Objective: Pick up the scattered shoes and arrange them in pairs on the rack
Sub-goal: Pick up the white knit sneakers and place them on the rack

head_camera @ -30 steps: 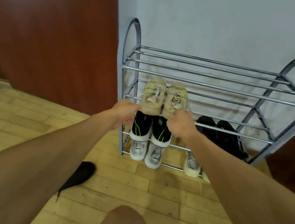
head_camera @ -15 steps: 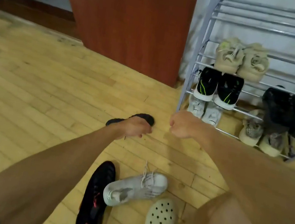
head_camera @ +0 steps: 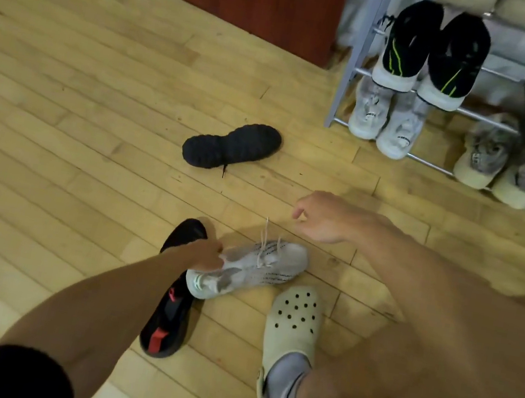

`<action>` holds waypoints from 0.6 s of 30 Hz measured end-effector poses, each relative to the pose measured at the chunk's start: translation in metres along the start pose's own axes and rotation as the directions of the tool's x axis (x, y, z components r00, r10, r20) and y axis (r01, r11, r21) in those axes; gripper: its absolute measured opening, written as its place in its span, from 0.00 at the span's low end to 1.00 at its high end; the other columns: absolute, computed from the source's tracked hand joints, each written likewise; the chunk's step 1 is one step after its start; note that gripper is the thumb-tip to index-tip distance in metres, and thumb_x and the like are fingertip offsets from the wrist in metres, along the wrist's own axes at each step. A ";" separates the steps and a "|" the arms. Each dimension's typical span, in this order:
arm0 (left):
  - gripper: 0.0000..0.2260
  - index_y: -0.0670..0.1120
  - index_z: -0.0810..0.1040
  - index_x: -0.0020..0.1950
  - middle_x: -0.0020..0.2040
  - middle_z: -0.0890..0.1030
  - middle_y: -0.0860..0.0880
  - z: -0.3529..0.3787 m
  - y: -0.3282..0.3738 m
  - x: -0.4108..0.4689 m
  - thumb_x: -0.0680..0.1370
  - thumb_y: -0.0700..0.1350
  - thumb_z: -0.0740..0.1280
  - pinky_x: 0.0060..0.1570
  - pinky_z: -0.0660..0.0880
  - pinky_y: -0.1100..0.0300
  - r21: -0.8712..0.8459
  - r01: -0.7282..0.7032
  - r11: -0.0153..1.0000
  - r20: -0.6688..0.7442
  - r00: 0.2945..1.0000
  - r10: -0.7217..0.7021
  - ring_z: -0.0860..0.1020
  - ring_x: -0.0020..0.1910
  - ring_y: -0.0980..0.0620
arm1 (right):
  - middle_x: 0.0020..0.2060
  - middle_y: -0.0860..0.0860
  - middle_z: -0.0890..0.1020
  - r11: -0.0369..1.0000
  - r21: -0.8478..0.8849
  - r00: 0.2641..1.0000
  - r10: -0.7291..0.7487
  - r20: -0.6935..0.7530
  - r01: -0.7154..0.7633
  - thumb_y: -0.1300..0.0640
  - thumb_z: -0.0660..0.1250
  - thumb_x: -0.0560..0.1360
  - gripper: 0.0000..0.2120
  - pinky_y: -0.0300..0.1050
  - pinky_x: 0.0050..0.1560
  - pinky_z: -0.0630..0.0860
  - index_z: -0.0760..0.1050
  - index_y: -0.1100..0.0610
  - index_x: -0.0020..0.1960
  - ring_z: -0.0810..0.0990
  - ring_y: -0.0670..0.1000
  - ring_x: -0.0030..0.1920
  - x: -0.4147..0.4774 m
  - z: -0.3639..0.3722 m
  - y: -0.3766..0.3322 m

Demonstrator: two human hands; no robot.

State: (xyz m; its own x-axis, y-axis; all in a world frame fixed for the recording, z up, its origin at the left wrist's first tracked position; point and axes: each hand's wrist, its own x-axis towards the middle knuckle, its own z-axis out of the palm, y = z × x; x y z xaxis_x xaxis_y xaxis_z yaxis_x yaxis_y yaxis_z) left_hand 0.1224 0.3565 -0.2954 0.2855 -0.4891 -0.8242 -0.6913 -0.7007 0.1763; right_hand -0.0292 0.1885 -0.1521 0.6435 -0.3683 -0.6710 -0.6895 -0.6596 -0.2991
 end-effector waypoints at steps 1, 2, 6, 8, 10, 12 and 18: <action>0.20 0.40 0.69 0.69 0.62 0.76 0.39 0.006 0.000 0.004 0.77 0.45 0.59 0.48 0.72 0.55 0.029 -0.005 1.000 0.028 1.000 0.004 0.76 0.59 0.41 | 0.66 0.54 0.75 1.000 0.001 1.000 -0.016 0.001 0.016 0.56 0.59 0.79 0.17 0.47 0.63 0.71 0.73 0.56 0.66 0.74 0.54 0.66 0.001 -0.002 -0.001; 0.20 0.42 0.68 0.69 0.63 0.75 0.39 0.010 -0.001 0.008 0.77 0.46 0.59 0.49 0.73 0.53 0.056 0.007 0.998 0.027 1.000 -0.008 0.76 0.59 0.40 | 0.67 0.54 0.74 1.000 -0.001 1.000 -0.029 0.003 0.029 0.55 0.59 0.80 0.17 0.46 0.63 0.70 0.72 0.55 0.67 0.73 0.54 0.66 0.002 -0.004 -0.001; 0.17 0.40 0.73 0.62 0.60 0.78 0.39 0.015 0.000 0.017 0.77 0.46 0.57 0.56 0.74 0.47 0.073 0.062 0.995 -0.049 0.997 -0.058 0.77 0.58 0.39 | 0.66 0.53 0.75 0.999 0.019 0.999 -0.035 0.014 0.034 0.55 0.60 0.79 0.18 0.47 0.63 0.70 0.72 0.53 0.68 0.73 0.54 0.65 0.009 -0.009 0.000; 0.12 0.37 0.76 0.53 0.51 0.81 0.38 0.014 0.004 0.012 0.77 0.42 0.60 0.45 0.75 0.52 0.032 0.010 0.999 0.015 1.000 -0.011 0.80 0.51 0.41 | 0.65 0.52 0.76 0.999 0.025 0.999 -0.034 0.020 0.034 0.55 0.60 0.79 0.17 0.46 0.61 0.70 0.73 0.53 0.67 0.74 0.54 0.64 0.010 -0.010 -0.002; 0.03 0.41 0.75 0.42 0.38 0.78 0.43 0.013 0.006 0.004 0.74 0.39 0.63 0.32 0.70 0.61 -0.032 0.004 0.999 0.077 0.997 -0.001 0.78 0.37 0.48 | 0.64 0.52 0.77 0.999 0.022 0.999 -0.044 0.024 0.044 0.55 0.60 0.79 0.16 0.46 0.59 0.71 0.74 0.53 0.65 0.75 0.54 0.63 0.008 -0.012 -0.004; 0.02 0.43 0.74 0.40 0.34 0.76 0.48 0.012 0.007 -0.007 0.72 0.38 0.66 0.30 0.71 0.64 -0.184 0.060 0.981 0.110 0.993 -0.040 0.75 0.33 0.52 | 0.63 0.53 0.77 0.999 0.007 0.998 -0.049 0.030 0.049 0.54 0.61 0.79 0.16 0.44 0.56 0.71 0.74 0.54 0.65 0.75 0.54 0.62 0.001 -0.014 -0.007; 0.02 0.41 0.76 0.41 0.39 0.77 0.42 -0.013 0.015 -0.042 0.73 0.38 0.68 0.34 0.76 0.61 -0.552 0.079 0.830 0.101 0.995 -0.028 0.75 0.36 0.49 | 0.62 0.59 0.78 0.999 0.032 0.999 0.004 -0.051 -0.003 0.57 0.61 0.77 0.19 0.49 0.56 0.75 0.72 0.60 0.67 0.77 0.58 0.60 -0.027 -0.019 -0.009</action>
State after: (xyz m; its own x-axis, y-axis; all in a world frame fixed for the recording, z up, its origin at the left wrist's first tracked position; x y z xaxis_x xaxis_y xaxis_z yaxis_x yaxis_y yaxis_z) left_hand 0.1090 0.3595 -0.2510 0.2363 -0.4146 -0.8788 -0.1850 -0.9070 0.3782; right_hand -0.0337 0.1919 -0.1186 0.6564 -0.4039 -0.6372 -0.7016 -0.6372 -0.3189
